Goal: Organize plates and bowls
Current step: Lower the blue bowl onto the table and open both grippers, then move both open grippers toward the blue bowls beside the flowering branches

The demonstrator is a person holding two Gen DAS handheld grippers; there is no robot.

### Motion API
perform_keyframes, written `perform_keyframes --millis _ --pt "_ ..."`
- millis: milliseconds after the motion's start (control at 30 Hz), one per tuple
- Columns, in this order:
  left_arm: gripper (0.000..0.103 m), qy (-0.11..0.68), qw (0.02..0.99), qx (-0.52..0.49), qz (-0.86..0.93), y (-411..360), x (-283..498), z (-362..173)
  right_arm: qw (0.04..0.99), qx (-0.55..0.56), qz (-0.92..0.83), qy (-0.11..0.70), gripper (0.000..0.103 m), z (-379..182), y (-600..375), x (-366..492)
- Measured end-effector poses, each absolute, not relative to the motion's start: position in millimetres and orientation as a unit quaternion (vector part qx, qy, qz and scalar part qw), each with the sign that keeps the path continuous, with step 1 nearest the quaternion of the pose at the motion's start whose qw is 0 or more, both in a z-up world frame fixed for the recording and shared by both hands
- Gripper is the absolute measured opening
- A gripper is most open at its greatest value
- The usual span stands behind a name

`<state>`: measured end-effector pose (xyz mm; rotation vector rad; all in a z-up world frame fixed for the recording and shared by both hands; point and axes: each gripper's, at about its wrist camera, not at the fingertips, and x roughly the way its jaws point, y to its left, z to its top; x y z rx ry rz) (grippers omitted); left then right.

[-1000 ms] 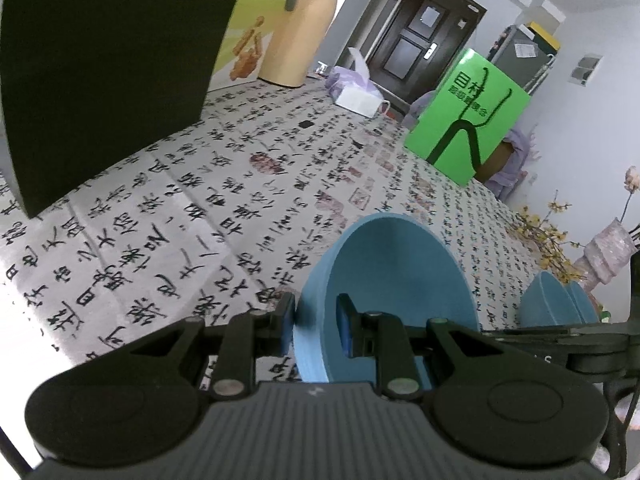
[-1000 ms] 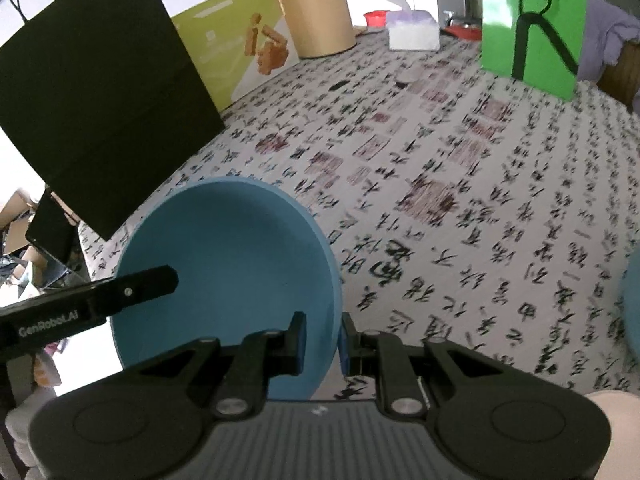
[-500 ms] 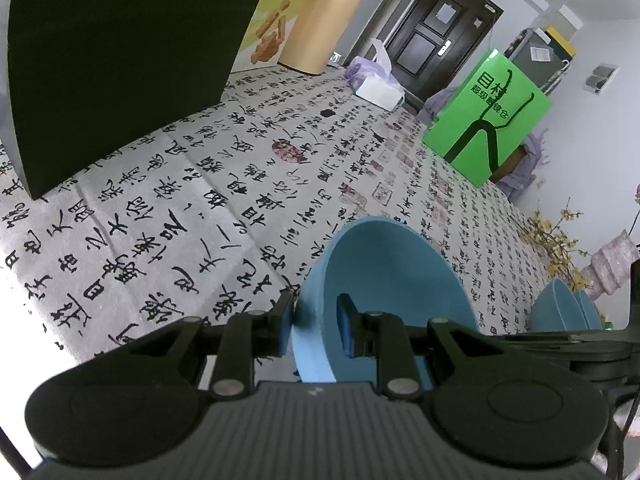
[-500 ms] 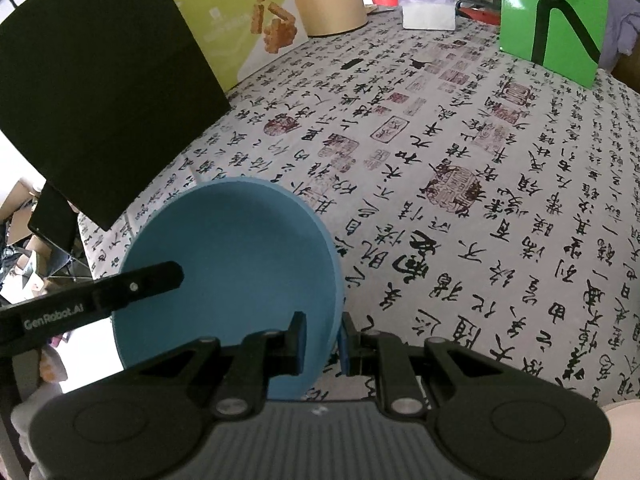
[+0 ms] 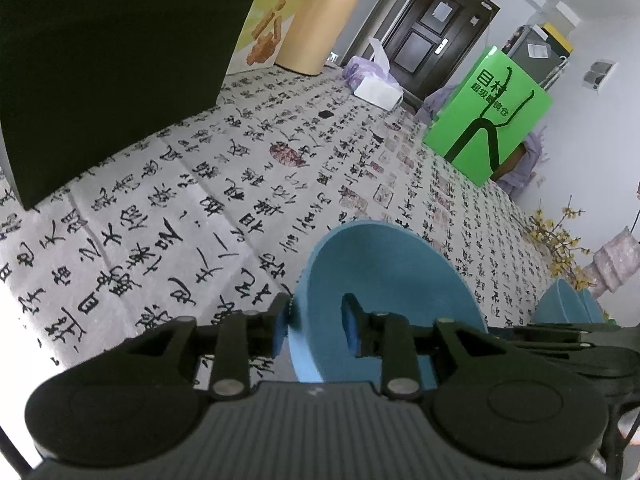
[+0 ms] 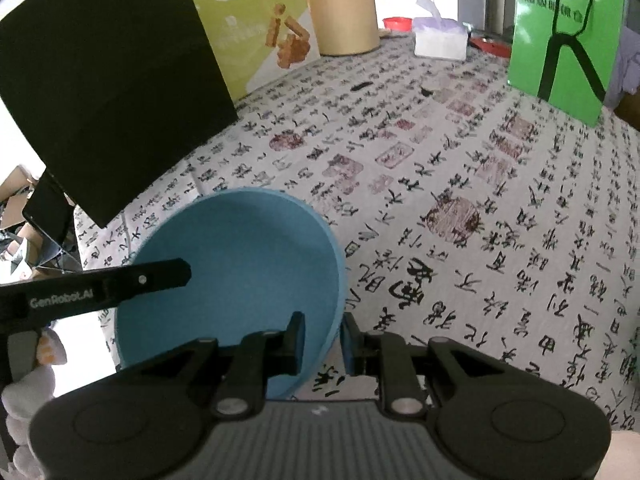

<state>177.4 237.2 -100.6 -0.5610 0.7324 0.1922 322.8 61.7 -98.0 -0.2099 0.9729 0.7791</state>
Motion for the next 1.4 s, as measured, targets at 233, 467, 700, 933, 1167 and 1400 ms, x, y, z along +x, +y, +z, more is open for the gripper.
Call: perform_keyframes --millis 233,467,700,933,1167,1400 --pt "0.059 0.328 0.909 -0.232 0.111 229 174 -88 0.819 -0.077 0.37 0.432 0.052 -90 51 320" --pt "0.077 0.297 0.927 -0.194 0.126 217 168 -76 0.84 -0.05 0.372 0.393 0.079 -79 27 312" --pt "0.103 0.24 0.947 -0.175 0.125 205 154 -61 0.861 -0.033 0.362 0.355 0.1 -71 1 307" --pt "0.103 0.202 0.96 -0.153 0.12 188 150 -47 0.874 -0.01 0.357 0.329 0.103 -63 -26 304" --pt "0.103 0.191 0.963 -0.152 0.113 176 150 -43 0.888 0.0 0.35 0.298 0.103 -53 -50 299" --pt "0.103 0.178 0.965 -0.151 0.117 164 153 -36 0.892 0.019 0.346 0.29 0.103 -49 -75 304"
